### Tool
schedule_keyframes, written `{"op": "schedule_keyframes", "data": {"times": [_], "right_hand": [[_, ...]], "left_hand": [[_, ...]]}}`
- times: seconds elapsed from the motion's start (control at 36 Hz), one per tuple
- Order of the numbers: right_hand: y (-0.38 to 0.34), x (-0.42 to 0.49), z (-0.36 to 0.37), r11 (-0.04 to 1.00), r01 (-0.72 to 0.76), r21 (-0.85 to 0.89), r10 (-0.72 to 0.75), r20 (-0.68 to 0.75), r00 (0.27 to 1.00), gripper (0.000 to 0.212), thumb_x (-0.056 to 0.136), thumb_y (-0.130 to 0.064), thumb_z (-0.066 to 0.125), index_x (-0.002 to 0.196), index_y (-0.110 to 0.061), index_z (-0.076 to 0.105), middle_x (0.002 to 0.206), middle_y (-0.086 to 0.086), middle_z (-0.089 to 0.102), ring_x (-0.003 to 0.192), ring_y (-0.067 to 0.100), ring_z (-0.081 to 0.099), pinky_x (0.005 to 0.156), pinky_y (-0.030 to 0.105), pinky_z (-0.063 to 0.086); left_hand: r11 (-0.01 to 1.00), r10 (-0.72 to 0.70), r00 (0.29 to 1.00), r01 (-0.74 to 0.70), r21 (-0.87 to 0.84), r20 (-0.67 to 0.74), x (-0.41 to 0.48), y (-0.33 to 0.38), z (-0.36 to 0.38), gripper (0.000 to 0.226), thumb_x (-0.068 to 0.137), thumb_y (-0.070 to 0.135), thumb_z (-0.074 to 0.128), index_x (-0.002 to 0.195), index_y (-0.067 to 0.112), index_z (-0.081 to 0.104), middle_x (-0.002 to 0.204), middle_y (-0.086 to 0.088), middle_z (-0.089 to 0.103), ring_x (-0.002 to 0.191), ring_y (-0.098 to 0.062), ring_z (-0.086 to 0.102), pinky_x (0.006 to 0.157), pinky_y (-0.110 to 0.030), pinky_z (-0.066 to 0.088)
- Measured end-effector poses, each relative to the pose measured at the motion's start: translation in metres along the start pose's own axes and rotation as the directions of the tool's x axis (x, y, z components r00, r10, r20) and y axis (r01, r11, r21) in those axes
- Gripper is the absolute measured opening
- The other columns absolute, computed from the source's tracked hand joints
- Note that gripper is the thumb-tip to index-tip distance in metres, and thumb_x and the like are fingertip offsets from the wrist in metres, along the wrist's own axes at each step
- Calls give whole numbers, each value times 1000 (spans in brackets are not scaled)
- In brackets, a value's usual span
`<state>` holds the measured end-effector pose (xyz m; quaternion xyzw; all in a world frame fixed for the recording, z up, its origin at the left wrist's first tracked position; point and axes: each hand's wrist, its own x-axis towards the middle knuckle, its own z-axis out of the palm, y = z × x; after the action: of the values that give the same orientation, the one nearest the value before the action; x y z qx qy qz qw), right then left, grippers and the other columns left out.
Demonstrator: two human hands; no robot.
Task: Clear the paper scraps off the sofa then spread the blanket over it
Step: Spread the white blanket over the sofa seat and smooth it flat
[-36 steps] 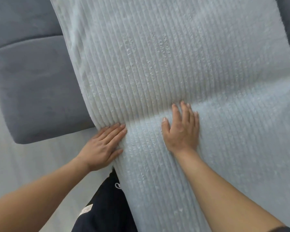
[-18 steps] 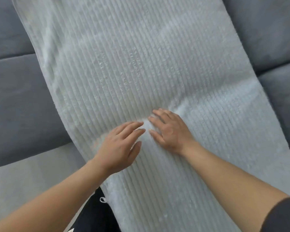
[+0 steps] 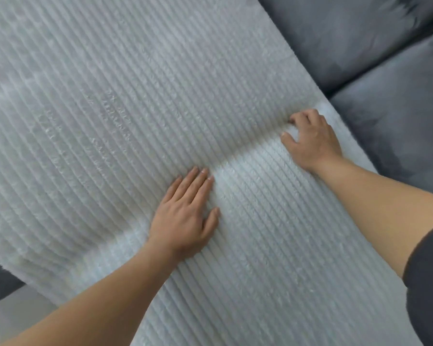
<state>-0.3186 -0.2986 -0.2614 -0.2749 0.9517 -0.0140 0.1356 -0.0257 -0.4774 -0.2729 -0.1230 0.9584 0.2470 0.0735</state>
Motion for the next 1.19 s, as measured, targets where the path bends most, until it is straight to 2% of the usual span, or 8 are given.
{"op": "schedule_keyframes", "data": {"times": [0.25,0.44,0.53,0.61,0.75,0.86,1.03,1.19], "right_hand": [[23,48,0,956,-285,-75,291,81,953,79,95,-54,26,158,-6,23,169,9,17,156,26,11,126,48,10],[2,53,-20,916,-381,-125,393,94,915,71,97,-44,30,153,-1,31,163,13,30,152,30,19,122,54,18],[-27,28,-27,965,-255,-56,253,-50,966,66,100,-41,41,153,-2,31,161,14,35,152,32,22,121,51,23],[-73,4,-36,992,101,-70,-103,-13,995,69,101,-44,43,158,-9,26,164,11,30,153,29,20,123,48,21],[-151,-20,-31,837,536,-108,-523,128,842,74,100,-56,36,161,-17,21,167,4,25,156,23,16,124,45,19],[-220,-15,-21,803,595,-26,-593,64,803,73,100,-56,37,161,-18,23,168,5,23,156,23,14,125,44,17],[-289,9,9,751,660,-22,-653,120,748,75,98,-61,24,163,-24,14,171,1,9,157,23,2,126,46,6],[-277,29,17,799,600,-34,-593,127,795,79,96,-70,19,163,-29,11,171,-3,4,157,21,-3,126,46,3]], "left_hand": [[999,19,997,-21,-28,-74,4,-2,9,66,100,49,40,156,12,39,166,-2,29,157,-16,16,127,-42,14],[1000,14,1000,-14,4,-3,4,-4,8,67,103,53,32,159,16,31,169,1,22,157,-13,7,128,-41,9],[1000,10,996,-8,-23,83,6,-2,0,67,105,54,26,162,19,22,171,5,12,157,-10,-3,128,-38,2],[997,-2,996,10,-83,88,5,-3,-23,63,106,50,33,161,19,26,170,3,17,157,-12,5,128,-34,3],[993,-98,986,106,48,-135,14,-28,-64,66,94,44,53,153,17,42,166,-5,29,156,-22,21,126,-48,20],[962,-241,959,257,95,-153,30,-71,-78,79,97,61,35,162,21,16,172,-3,2,157,-20,-9,127,-49,-1],[940,-261,948,293,175,-183,22,-133,-79,78,102,65,25,164,21,7,172,0,6,158,-19,-4,127,-50,3],[904,-356,906,396,164,-228,-9,-167,-93,73,103,66,21,164,26,12,172,2,10,158,-19,-1,127,-50,5]]}}
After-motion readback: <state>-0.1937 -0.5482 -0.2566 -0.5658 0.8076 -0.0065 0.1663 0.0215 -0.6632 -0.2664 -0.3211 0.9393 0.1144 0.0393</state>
